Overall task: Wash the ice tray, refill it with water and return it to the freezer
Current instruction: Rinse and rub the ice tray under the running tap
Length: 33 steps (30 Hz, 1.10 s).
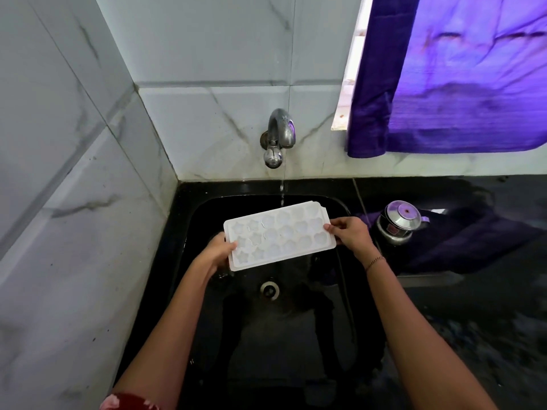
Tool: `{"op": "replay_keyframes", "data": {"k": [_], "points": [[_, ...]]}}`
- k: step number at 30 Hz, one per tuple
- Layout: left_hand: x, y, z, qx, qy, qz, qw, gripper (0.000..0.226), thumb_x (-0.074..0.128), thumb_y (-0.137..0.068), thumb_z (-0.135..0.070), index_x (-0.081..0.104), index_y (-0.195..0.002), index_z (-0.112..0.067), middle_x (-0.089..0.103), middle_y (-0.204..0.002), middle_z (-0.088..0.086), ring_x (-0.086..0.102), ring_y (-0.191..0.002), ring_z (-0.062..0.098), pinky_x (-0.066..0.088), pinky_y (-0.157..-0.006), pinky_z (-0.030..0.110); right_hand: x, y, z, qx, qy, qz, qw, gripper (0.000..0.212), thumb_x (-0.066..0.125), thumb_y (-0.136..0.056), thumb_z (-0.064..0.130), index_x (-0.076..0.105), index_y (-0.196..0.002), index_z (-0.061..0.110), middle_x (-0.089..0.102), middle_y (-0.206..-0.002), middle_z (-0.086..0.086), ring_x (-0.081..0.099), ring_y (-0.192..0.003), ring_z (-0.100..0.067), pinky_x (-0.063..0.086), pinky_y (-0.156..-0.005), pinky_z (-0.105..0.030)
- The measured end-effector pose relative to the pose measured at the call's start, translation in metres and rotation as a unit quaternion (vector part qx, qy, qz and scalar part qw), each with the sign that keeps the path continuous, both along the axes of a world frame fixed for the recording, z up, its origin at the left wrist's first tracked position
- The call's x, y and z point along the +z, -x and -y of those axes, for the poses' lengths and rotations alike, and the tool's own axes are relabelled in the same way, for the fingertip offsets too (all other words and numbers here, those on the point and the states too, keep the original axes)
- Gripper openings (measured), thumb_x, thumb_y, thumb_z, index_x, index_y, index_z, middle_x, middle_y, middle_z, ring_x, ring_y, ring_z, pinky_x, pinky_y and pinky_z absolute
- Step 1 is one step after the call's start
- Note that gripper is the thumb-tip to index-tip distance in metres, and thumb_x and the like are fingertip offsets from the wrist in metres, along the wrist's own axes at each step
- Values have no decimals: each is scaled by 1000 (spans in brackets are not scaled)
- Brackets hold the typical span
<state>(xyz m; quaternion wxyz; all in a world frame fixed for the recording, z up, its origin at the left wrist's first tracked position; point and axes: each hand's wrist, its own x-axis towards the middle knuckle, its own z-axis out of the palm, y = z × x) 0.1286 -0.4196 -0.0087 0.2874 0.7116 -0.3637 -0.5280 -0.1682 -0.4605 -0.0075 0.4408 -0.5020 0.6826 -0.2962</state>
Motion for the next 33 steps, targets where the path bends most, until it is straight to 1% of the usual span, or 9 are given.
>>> {"op": "replay_keyframes", "data": {"k": [4, 7, 10, 13, 19, 22, 24, 28, 33], "points": [[0, -6, -8, 27, 69, 62, 995, 36, 60, -86, 0, 54, -121, -3, 62, -116, 15, 62, -103, 31, 53, -85, 43, 5, 1, -9, -9, 11, 9, 1000, 23, 75, -80, 18, 67, -97, 5, 70, -88, -12, 70, -84, -28, 58, -80, -45], [3, -8, -17, 77, 140, 104, 982, 29, 73, -77, -5, 60, -103, -8, 65, -96, 11, 64, -89, 29, 55, -81, 44, 9, -3, -17, -2, 24, -14, 1000, 22, 75, -79, 15, 66, -96, 5, 70, -87, -11, 69, -84, -27, 58, -80, -45], [10, -8, -27, 96, 179, 108, 973, 29, 79, -71, -4, 61, -94, -7, 61, -79, 2, 59, -70, 18, 53, -69, 33, 13, -6, -24, -6, 47, -30, 998, 18, 75, -78, 11, 62, -90, 13, 68, -84, -8, 67, -86, -27, 56, -82, -43], [13, -7, -36, 107, 207, 104, 967, 27, 81, -66, -1, 62, -84, -9, 60, -73, 0, 55, -64, 12, 47, -65, 25, 21, -8, -35, 1, 82, -47, 996, 24, 74, -77, 4, 58, -92, 14, 64, -83, -4, 63, -82, -21, 54, -81, -34], [15, -10, -47, 123, 264, 113, 950, 33, 80, -67, 0, 56, -66, -23, 67, -79, 2, 62, -76, 14, 51, -76, 28, 28, -15, -47, -19, 143, -35, 989, 32, 77, -72, -3, 54, -71, 20, 65, -81, -4, 62, -73, -11, 51, -73, -14], [18, -14, -50, 126, 301, 107, 939, 35, 75, -69, 8, 57, -66, -23, 68, -91, 7, 65, -88, 19, 54, -86, 34, 32, -21, -51, -12, 184, -72, 980, 24, 72, -71, -10, 58, -69, 10, 64, -76, -1, 59, -69, -9, 43, -63, -2], [21, -16, -50, 133, 321, 116, 931, 32, 70, -71, 14, 58, -69, -16, 62, -103, 11, 62, -100, 24, 52, -93, 39, 31, -24, -51, -16, 203, -93, 975, 23, 66, -70, -14, 60, -69, 9, 68, -80, -7, 60, -73, -12, 41, -63, -2], [21, -23, -50, 137, 347, 131, 918, 30, 72, -69, 13, 61, -71, -15, 51, -120, 13, 55, -113, 25, 47, -99, 38, 28, -29, -52, -30, 222, -128, 966, 43, 60, -71, -17, 50, -61, 24, 67, -85, -7, 61, -80, -16, 43, -68, -11], [16, -35, -49, 139, 359, 111, 916, 34, 73, -68, 10, 59, -70, -20, 57, -117, 9, 58, -111, 24, 48, -98, 40, 27, -36, -54, -35, 241, -122, 962, 51, 60, -71, -18, 48, -60, 30, 66, -89, -9, 60, -83, -16, 47, -72, -15]]}}
